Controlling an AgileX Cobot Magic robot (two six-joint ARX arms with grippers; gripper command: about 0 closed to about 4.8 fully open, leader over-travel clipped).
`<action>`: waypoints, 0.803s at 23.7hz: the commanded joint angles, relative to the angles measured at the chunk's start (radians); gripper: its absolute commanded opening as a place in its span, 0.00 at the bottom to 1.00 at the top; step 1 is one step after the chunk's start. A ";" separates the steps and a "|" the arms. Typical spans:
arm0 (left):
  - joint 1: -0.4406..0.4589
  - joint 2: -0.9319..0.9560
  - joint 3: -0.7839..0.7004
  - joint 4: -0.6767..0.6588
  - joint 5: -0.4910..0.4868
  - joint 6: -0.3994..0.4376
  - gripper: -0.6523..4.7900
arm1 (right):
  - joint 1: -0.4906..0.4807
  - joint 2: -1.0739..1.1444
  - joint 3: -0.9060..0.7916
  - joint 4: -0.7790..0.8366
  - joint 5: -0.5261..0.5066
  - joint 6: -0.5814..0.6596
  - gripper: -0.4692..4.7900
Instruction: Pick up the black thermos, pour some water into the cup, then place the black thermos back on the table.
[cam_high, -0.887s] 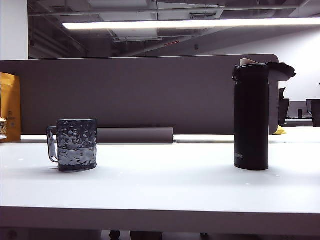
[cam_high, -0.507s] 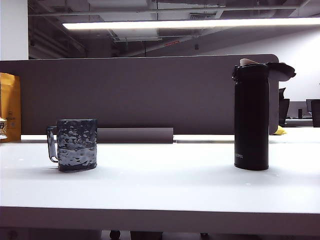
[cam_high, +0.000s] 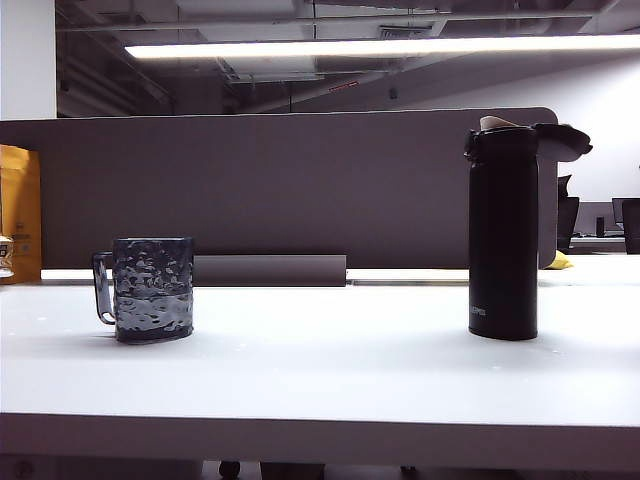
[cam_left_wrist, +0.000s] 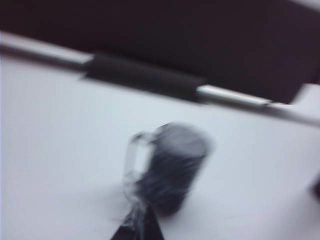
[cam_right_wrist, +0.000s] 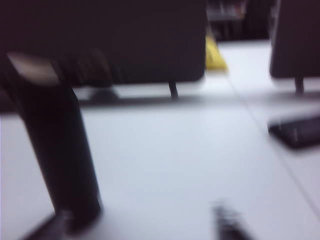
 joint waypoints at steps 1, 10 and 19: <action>0.002 0.001 0.060 0.046 0.118 0.002 0.11 | 0.002 0.007 0.095 -0.059 -0.010 -0.009 0.95; -0.004 0.049 0.151 0.065 0.142 -0.113 0.11 | 0.003 0.206 0.360 -0.031 -0.121 -0.086 1.00; -0.059 0.340 0.361 0.065 0.131 0.034 0.11 | 0.069 0.542 0.536 0.035 -0.223 -0.082 1.00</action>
